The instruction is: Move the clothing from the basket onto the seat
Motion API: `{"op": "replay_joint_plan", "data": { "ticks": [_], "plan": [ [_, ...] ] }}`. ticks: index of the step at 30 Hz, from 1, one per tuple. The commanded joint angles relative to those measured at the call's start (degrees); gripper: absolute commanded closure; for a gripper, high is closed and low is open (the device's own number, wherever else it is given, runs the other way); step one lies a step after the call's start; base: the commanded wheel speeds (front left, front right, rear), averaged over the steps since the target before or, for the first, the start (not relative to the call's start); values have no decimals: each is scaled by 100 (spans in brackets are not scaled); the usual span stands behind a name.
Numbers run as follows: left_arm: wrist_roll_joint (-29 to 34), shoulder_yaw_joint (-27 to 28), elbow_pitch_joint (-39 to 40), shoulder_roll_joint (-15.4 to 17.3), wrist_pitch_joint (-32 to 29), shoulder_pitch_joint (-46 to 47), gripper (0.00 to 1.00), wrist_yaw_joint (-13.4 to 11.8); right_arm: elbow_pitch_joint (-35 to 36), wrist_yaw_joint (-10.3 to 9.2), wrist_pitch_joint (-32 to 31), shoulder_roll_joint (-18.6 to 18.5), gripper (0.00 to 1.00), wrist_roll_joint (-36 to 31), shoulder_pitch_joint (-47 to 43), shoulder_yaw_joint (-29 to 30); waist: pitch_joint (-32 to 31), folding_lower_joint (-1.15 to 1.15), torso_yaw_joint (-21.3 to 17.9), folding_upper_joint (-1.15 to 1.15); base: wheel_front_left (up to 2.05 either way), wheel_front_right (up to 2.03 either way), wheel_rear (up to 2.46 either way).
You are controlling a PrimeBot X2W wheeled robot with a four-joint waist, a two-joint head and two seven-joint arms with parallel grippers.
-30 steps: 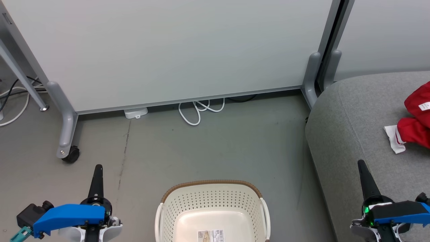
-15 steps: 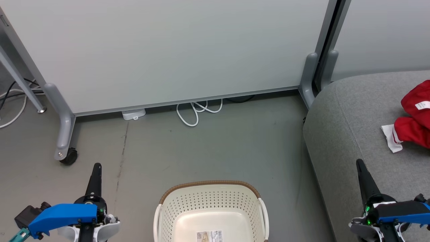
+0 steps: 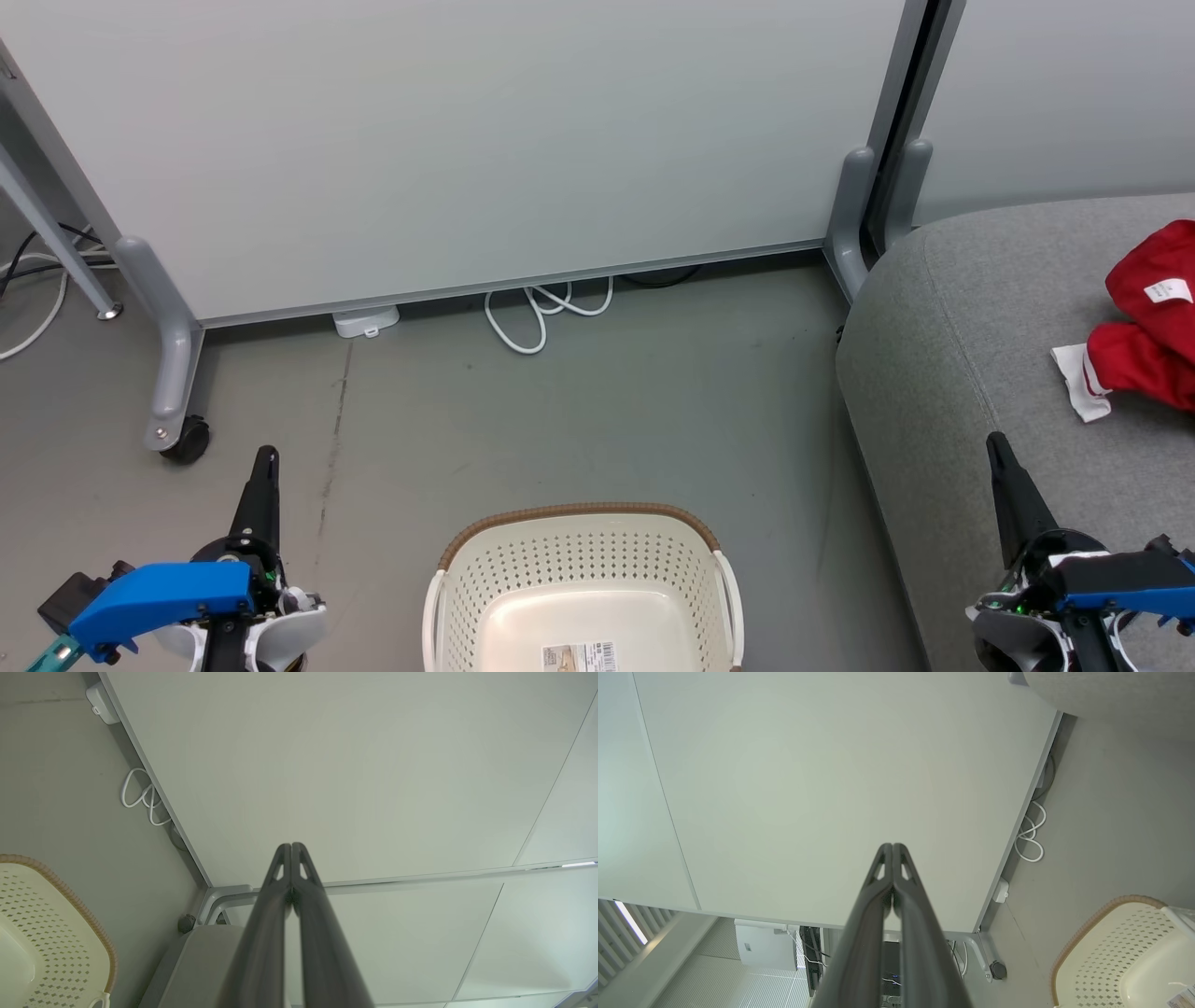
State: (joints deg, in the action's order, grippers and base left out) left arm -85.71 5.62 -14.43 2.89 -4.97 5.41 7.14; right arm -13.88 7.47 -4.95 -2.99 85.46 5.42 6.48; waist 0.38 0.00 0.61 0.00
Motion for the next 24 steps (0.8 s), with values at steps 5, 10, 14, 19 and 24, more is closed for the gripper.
{"op": "replay_joint_plan", "data": {
  "ticks": [5,10,14,19,24],
  "plan": [
    [-277,62,45,-2,-75,98,100,51,-9,4,-72,11,100,299,81,11,-7,0,-21,0,0,0,0],
    [-472,82,49,-3,-128,106,100,54,-15,4,-123,15,100,508,100,11,-13,0,-39,0,0,0,0],
    [-633,103,51,-3,-163,116,100,57,-20,4,-169,17,100,661,115,12,-19,0,-54,0,0,0,0],
    [-672,110,49,-3,-182,108,100,58,-22,4,-179,18,100,701,122,11,-21,0,-61,0,0,0,0],
    [-673,109,48,-3,-181,108,100,46,-21,4,-179,18,100,701,121,11,-21,0,-61,0,0,0,0]
  ]
}}
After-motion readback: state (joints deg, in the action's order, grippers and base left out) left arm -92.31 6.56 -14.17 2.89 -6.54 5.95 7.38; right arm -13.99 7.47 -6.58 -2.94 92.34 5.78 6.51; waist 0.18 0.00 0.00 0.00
